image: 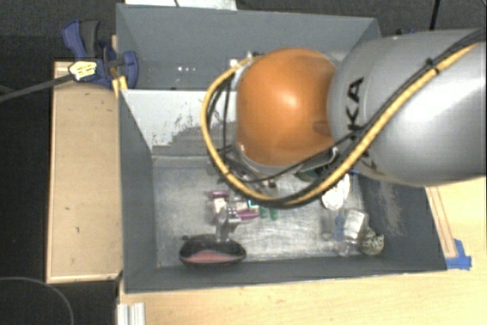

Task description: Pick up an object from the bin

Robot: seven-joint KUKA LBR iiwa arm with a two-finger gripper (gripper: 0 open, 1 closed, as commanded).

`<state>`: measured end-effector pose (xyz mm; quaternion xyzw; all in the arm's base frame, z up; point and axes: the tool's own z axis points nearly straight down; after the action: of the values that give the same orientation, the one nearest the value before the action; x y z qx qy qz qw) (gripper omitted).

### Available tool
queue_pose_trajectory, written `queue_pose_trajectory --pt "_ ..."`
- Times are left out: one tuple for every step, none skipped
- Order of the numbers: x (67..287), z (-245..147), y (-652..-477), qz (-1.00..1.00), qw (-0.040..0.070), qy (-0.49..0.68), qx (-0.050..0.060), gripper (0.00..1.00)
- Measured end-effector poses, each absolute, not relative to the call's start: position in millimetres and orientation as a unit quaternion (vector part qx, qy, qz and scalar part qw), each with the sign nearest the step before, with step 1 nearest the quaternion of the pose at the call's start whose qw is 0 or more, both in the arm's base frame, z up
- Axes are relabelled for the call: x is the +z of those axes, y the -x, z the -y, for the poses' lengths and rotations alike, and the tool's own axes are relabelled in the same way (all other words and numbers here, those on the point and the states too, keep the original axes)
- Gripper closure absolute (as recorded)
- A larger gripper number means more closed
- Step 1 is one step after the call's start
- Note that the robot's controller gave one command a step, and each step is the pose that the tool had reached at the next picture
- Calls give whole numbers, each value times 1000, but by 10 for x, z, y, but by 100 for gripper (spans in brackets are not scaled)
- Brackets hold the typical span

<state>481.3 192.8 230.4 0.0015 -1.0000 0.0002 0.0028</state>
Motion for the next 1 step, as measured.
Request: queue_pose_trajectory --pt "3356 -1446 -5090 998 -6 68 -1 0"
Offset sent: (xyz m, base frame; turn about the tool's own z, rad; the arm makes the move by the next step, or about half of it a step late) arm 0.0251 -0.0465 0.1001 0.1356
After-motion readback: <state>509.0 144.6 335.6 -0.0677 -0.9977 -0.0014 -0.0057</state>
